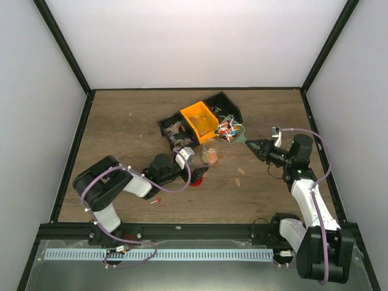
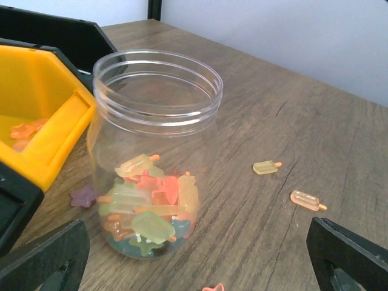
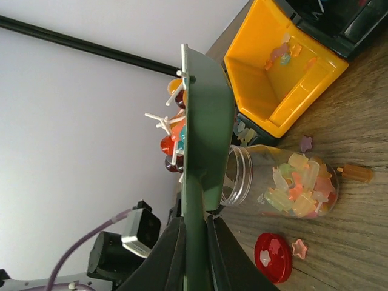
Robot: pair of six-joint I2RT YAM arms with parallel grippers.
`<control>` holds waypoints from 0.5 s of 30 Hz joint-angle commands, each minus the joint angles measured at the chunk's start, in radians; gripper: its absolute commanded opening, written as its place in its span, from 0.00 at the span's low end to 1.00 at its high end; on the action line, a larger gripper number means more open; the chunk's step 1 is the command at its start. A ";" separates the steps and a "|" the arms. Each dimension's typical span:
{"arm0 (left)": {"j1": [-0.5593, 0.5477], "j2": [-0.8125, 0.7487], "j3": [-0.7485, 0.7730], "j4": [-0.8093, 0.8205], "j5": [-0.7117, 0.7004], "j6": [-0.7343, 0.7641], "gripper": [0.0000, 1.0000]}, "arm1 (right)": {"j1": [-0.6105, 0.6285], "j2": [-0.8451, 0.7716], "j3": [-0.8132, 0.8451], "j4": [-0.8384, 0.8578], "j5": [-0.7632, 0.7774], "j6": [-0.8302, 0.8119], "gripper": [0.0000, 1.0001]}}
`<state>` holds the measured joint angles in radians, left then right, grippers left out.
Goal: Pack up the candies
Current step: Place the fake candies in the packing bottle.
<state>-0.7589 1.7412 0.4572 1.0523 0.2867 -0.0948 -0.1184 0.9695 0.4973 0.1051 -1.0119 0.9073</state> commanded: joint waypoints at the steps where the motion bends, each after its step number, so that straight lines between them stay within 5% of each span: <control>1: 0.024 -0.078 -0.037 0.056 0.012 -0.095 1.00 | 0.039 -0.052 0.058 -0.094 0.054 -0.107 0.01; 15: 0.139 -0.244 -0.101 -0.011 -0.021 -0.127 1.00 | 0.150 -0.137 0.112 -0.245 0.246 -0.234 0.01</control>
<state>-0.6487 1.5192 0.4030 1.0286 0.2844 -0.1867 0.0109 0.8604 0.5438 -0.1005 -0.8272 0.7326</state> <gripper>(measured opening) 0.999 0.076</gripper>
